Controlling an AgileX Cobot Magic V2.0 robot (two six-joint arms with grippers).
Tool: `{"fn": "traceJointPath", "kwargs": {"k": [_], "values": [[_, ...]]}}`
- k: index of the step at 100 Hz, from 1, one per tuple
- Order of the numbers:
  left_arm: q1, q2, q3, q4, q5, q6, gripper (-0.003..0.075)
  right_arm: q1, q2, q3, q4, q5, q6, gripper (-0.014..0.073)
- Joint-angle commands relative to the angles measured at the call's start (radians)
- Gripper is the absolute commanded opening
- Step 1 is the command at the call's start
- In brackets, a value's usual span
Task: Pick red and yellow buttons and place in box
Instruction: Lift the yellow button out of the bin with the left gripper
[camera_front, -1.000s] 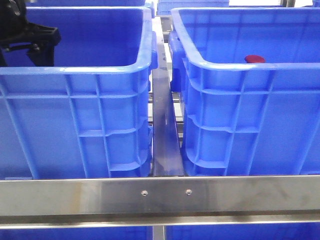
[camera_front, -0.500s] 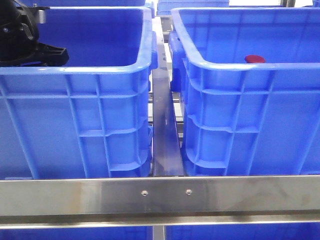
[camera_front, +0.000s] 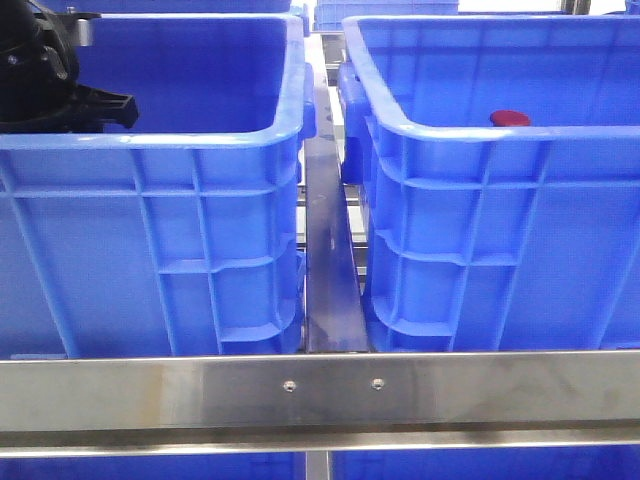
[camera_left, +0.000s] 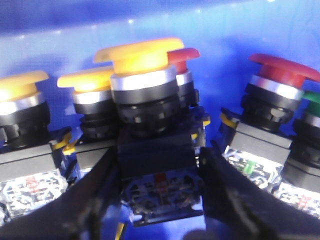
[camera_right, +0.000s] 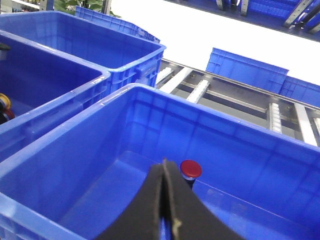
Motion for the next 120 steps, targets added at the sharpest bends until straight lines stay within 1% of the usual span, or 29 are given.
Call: {"fn": "traceJointPath", "kwargs": {"k": [1,31,36,48,61,76,85,92,102,120], "values": [[-0.004,-0.050,-0.031,0.005,-0.036,-0.009,0.0103,-0.003,0.002,-0.029,0.115,0.015,-0.003,-0.0070],[-0.005,-0.150,-0.031,-0.003,0.011,-0.005,0.0103,-0.003,0.002,-0.029,0.115,0.015,-0.003,-0.0070],[-0.005,-0.182,-0.031,-0.022,0.018,0.020,0.0103,-0.003,0.002,-0.029,0.115,0.015,-0.003,-0.0070],[-0.005,-0.254,-0.031,-0.125,0.039,0.155,0.0103,-0.003,0.002,-0.029,0.115,0.015,-0.003,-0.0070],[-0.005,-0.326,-0.031,-0.253,0.067,0.271,0.0103,-0.003,0.002,-0.029,0.115,0.015,-0.003,-0.0070],[-0.005,-0.383,-0.031,-0.479,0.142,0.478,0.0103,-0.003,0.002,-0.029,0.115,0.015,-0.003,-0.0070],[-0.013,-0.395,-0.031,-0.610,0.195,0.565,0.0103,-0.003,0.002,-0.029,0.115,0.016,-0.003,-0.0070],[-0.039,-0.398,-0.031,-0.684,0.231,0.629,0.0103,-0.003,0.002,-0.029,0.115,0.021,-0.003,-0.0070],[-0.084,-0.398,-0.031,-0.734,0.261,0.678,0.0103,-0.003,0.002,-0.029,0.115,0.021,-0.003,-0.0070],[-0.209,-0.398,-0.031,-0.750,0.269,0.709,0.0103,-0.003,0.002,-0.029,0.115,0.021,-0.003,-0.0070]]}}
